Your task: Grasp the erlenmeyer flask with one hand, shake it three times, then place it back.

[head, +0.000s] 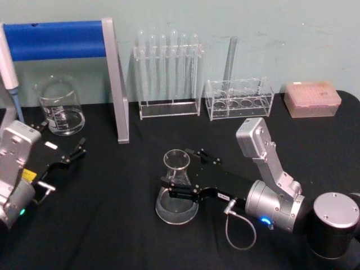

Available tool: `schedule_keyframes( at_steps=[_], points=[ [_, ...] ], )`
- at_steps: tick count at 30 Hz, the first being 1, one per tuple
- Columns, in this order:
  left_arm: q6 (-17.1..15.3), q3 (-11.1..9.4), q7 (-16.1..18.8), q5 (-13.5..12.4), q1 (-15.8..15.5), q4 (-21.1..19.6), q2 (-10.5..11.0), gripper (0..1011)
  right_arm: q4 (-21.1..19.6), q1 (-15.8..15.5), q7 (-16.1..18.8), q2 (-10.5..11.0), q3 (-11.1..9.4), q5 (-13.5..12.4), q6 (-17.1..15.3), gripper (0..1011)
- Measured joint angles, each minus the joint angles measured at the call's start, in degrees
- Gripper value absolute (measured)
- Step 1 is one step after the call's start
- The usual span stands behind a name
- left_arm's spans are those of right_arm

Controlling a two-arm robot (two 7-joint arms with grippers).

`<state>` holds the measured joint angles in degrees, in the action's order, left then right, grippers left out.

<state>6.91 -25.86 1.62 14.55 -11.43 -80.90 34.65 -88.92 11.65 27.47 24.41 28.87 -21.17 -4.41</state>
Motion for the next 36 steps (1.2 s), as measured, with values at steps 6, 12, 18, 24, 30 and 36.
schedule_keyframes(
  at_steps=[6,12,18,24,30,36],
  points=[
    [0.00,0.00,0.00,0.00,0.00,0.00,0.00,1001,1.12,0.49,-0.23,-0.65,0.12,0.52,0.46,1000],
    [0.00,0.00,0.00,0.00,0.00,0.00,0.00,1001,1.36,0.59,-0.39,-0.91,0.04,0.72,0.83,1000],
    [0.00,0.00,0.00,0.00,0.00,0.00,0.00,1001,1.29,0.54,-0.40,-0.81,0.01,0.70,0.77,1000],
    [0.00,0.00,0.00,0.00,0.00,0.00,0.00,1001,1.21,0.51,-0.38,-0.75,-0.01,0.66,0.73,941],
    [0.00,0.00,0.00,0.00,0.00,0.00,0.00,1001,1.15,0.47,-0.36,-0.72,-0.01,0.60,0.69,787],
    [0.00,0.00,0.00,0.00,0.00,0.00,0.00,1001,1.11,0.45,-0.33,-0.70,-0.01,0.56,0.66,595]
  ],
)
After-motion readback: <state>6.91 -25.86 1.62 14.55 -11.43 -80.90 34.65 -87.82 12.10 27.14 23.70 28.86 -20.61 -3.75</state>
